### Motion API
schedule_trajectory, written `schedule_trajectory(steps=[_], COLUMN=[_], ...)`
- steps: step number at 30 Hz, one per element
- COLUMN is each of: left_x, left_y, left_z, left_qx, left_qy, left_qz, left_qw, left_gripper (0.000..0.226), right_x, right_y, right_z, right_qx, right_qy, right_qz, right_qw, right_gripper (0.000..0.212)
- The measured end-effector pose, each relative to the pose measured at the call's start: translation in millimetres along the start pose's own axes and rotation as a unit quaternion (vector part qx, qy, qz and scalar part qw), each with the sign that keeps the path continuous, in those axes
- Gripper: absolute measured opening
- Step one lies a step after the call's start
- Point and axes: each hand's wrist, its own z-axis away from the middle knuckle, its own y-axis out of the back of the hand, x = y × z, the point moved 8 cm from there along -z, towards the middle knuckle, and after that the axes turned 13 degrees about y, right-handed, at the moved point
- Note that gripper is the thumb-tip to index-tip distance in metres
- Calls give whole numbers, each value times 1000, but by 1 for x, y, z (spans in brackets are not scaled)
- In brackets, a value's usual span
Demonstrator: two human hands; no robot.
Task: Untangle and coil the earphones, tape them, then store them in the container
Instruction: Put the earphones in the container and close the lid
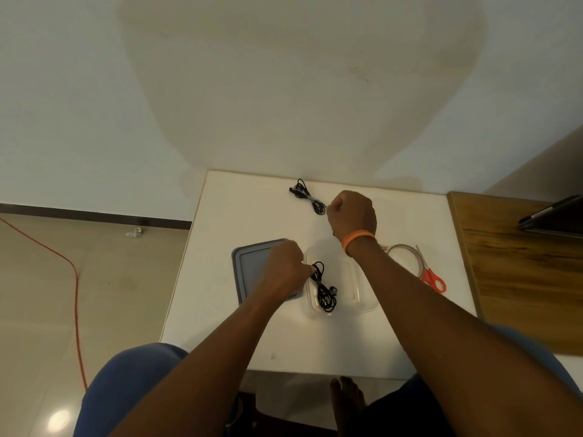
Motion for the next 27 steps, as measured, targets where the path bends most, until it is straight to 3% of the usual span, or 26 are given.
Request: schedule_trajectory(steps=[3, 7, 11, 15, 17, 21, 25, 27], left_x=[0, -2, -2, 0, 0, -1, 0, 1], left_y=[-2, -3, -3, 0, 3, 6, 8, 9], left_z=[0, -3, -3, -1, -1, 2, 6, 7], left_qx=[-5, -11, -10, -17, -17, -20, -19, -17], left_qy=[5, 10, 15, 8, 12, 31, 34, 32], left_qz=[9, 15, 13, 15, 12, 19, 19, 19], left_qw=[1000, 1000, 1000, 1000, 1000, 999, 999, 999], left_gripper=[21, 22, 23, 23, 22, 30, 33, 33], right_x=[-6, -14, -7, -6, -5, -6, 7, 16], right_y=[-21, -50, -54, -35, -14, 36, 55, 57], right_z=[-20, -28, -30, -36, -33, -1, 46, 70], right_qx=[-64, -114, -85, -41, -5, 70, 57, 38], right_qy=[55, 97, 76, 79, 43, -18, -93, -110], right_qz=[53, 114, 94, 4, -100, -268, -384, -387], right_qw=[995, 982, 989, 996, 994, 961, 917, 915], right_gripper=[30, 22, 13, 11, 10, 16, 16, 16])
